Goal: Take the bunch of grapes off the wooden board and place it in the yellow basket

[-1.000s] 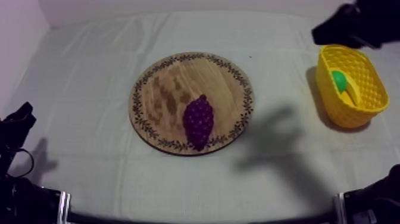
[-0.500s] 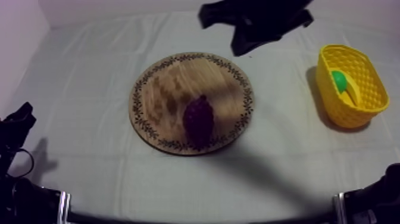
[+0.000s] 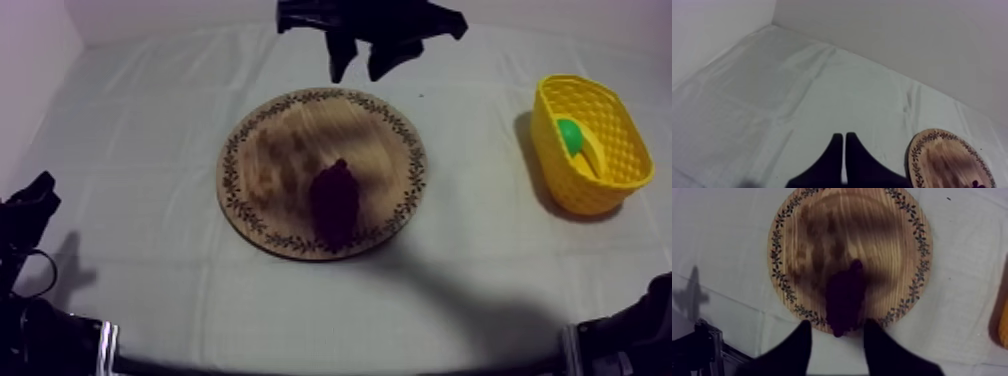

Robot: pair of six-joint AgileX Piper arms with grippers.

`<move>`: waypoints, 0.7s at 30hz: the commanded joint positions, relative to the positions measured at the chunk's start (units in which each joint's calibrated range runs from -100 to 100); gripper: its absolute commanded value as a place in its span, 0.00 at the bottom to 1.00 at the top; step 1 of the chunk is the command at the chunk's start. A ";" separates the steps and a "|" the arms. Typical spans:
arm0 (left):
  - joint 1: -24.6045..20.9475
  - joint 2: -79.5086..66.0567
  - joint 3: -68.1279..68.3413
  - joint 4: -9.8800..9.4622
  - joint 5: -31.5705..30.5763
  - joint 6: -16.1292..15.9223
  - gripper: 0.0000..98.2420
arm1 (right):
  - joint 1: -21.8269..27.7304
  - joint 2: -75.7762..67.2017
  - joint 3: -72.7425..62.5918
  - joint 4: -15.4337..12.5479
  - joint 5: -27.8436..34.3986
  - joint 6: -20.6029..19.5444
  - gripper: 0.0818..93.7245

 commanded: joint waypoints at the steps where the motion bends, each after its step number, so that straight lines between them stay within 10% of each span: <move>1: 0.02 0.02 -0.04 0.01 0.00 -0.01 0.00 | 0.07 -0.02 0.28 -0.37 -0.24 0.30 0.51; 21: 0.02 0.02 -0.04 0.01 0.00 -0.01 0.00 | 0.15 5.37 5.99 -3.33 -1.36 -1.75 0.71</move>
